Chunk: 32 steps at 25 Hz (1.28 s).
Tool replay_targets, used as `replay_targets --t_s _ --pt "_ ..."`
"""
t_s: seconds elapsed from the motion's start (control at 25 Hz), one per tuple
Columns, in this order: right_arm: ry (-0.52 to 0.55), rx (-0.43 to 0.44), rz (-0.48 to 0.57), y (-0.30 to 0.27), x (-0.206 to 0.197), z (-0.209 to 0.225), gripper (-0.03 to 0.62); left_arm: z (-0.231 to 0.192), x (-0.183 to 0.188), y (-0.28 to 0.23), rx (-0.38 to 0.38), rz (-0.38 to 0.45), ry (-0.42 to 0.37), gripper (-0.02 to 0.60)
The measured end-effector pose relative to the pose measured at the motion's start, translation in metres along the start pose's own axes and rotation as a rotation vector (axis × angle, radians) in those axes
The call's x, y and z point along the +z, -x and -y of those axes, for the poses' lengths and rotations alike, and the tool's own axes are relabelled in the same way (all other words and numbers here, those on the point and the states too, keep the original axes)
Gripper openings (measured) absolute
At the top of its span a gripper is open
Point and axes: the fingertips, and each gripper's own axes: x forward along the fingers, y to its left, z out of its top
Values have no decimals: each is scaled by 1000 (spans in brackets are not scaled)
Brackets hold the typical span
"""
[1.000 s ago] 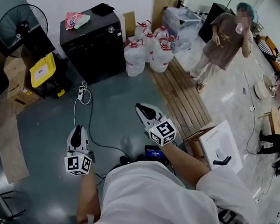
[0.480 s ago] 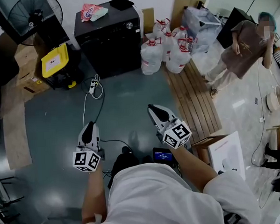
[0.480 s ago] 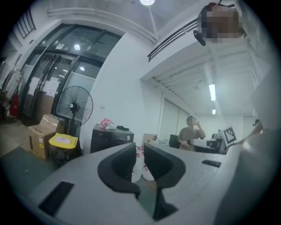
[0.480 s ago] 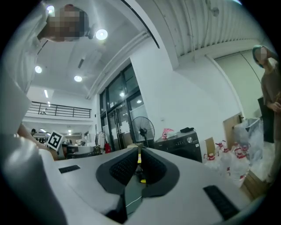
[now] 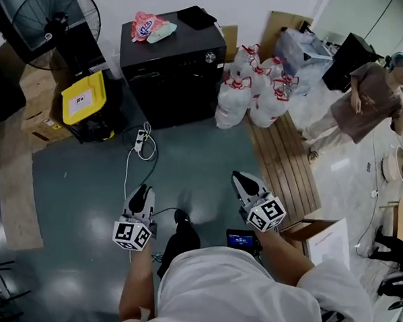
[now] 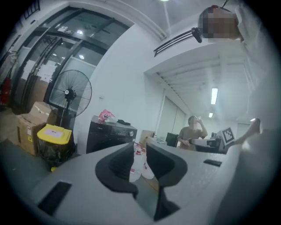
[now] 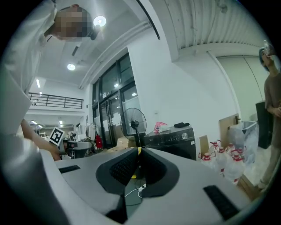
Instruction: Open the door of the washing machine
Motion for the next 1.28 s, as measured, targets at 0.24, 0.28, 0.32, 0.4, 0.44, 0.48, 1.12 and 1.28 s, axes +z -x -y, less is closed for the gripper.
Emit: replay_targets --t_s 0.24,0.28,0.32,0.4,0.44,0.48,1.12,1.28 --pt "18 -86 -10 -102 16 32 43 -84 25 -70 -58 -55 -59 95" --pt "35 -84 -11 -116 19 33 43 -96 27 -82 -71 -62 -57 96" --pt "63 -74 -17 -129 21 33 43 -107 29 -93 -84 -64 -53 95" --pt "131 -43 -34 -154 24 31 43 -127 31 -116 -100 -64 -48 97" --pt "157 -34 -39 -165 24 33 43 -136 32 -128 -103 -67 -49 97" --pt "173 -31 -43 -176 25 37 43 -145 32 -141 -105 -73 -50 96" --pt "85 85 -164 -386 -26 247 43 -271 -11 -391 -68 -341 -137 117" --pt "-19 42 -202 -425 -47 299 43 -309 -41 -438 -48 -415 -141 127"
